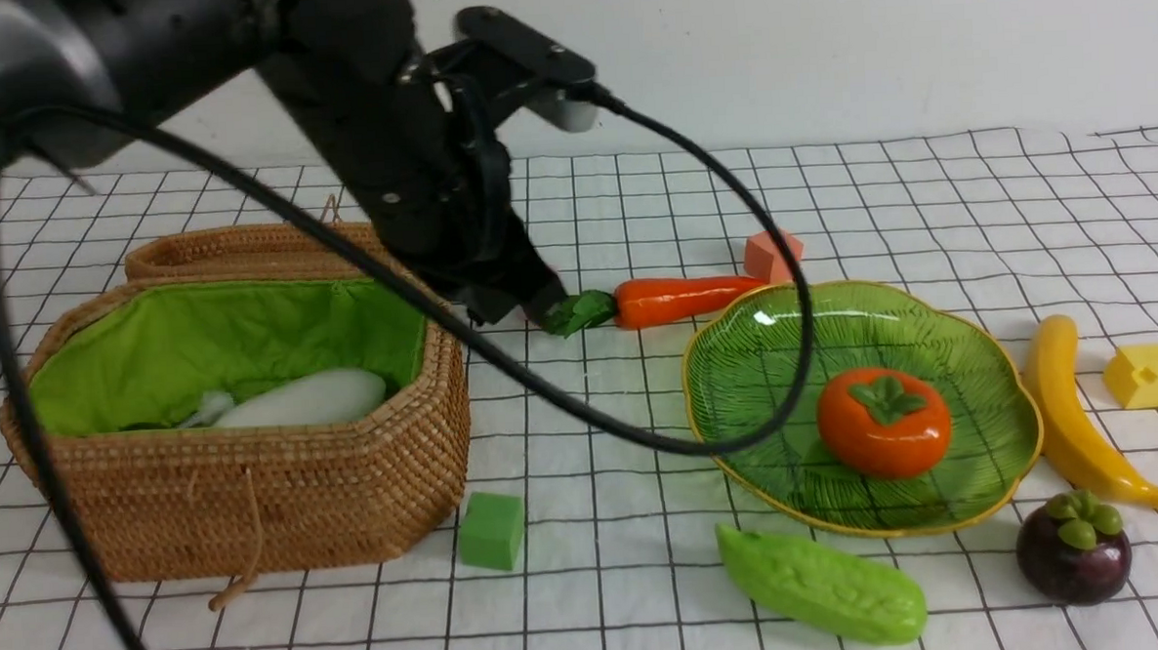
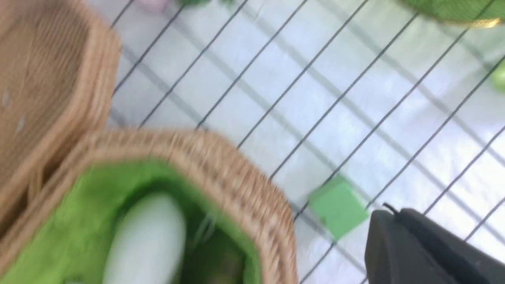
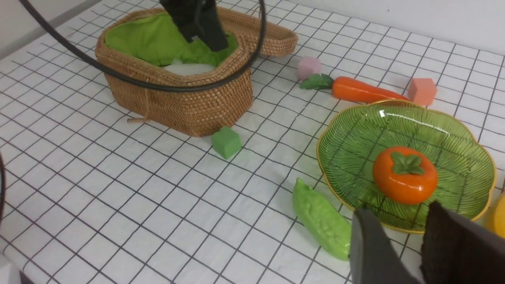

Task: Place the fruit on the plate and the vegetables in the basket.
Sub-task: Use the left arm to grab a carrot and put it into the left basket

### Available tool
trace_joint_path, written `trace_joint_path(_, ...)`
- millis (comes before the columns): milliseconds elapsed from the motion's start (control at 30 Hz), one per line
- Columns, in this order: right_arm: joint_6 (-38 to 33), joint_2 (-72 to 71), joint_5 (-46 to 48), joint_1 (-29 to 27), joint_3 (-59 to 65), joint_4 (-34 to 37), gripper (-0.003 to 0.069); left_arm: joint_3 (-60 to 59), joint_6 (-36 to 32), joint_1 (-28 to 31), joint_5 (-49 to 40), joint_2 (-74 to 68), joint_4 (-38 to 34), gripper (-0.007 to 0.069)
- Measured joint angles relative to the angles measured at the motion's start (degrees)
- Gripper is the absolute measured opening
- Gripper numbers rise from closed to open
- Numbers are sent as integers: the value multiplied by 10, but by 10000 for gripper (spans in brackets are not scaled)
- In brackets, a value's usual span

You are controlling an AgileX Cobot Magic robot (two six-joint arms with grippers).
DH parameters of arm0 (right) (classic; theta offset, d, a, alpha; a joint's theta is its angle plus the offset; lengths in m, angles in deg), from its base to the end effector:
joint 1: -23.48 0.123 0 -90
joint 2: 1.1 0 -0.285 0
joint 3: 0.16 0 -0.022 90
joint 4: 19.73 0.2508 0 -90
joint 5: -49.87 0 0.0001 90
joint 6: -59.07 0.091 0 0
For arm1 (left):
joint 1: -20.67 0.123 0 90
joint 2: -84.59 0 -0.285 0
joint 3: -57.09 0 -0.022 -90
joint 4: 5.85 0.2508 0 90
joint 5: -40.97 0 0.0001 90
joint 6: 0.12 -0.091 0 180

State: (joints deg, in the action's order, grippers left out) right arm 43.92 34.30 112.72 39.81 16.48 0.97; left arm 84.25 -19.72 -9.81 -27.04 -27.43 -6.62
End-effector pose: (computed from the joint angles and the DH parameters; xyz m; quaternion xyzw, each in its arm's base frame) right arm 0.0219 0.0363 0.4254 -0.2412 0.7935 0.1843 0.5275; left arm 0.3408 -0.2019 0.3506 0.4105 0.8811 -0.0289 0.2329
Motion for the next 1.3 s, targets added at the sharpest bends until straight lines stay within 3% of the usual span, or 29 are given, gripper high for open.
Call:
trace_joint_path(167, 2, 0, 4, 0, 0, 0, 232, 167, -26, -5, -29, -131, -13, 27)
trace_joint_path(333, 4, 0, 9, 0, 0, 0, 234, 276, -109, 3, -23, -229, -18, 170)
trace_joint_path(367, 4, 0, 11, 0, 0, 0, 235, 289, -150, 5, 1, -257, -25, 259)
trace_joint_path(500, 4, 0, 15, 0, 0, 4, 235, 293, -237, 4, 86, -303, -32, 461)
trace_joint_path(533, 4, 0, 15, 0, 0, 4, 235, 293, -241, 4, 86, -303, -33, 461)
trace_joint_path(567, 4, 0, 18, 0, 0, 6, 235, 293, -264, 4, 108, -319, -37, 522)
trace_joint_path(600, 5, 0, 20, 0, 0, 6, 235, 293, -273, 4, 107, -326, -39, 536)
trace_joint_path(867, 50, 1, 22, 0, 0, -34, 235, 293, -275, 4, 103, -331, -42, 510)
trace_joint_path(1067, 60, 1, 35, 0, 0, -45, 237, 293, -213, 6, 51, -328, -32, 424)
trace_joint_path(1167, 62, 1, 35, 0, 0, -45, 237, 293, -259, 23, 17, -328, -60, 349)
trace_joint_path(1300, 69, 1, 37, 0, 0, -45, 237, 293, -374, 82, 25, -330, -211, 275)
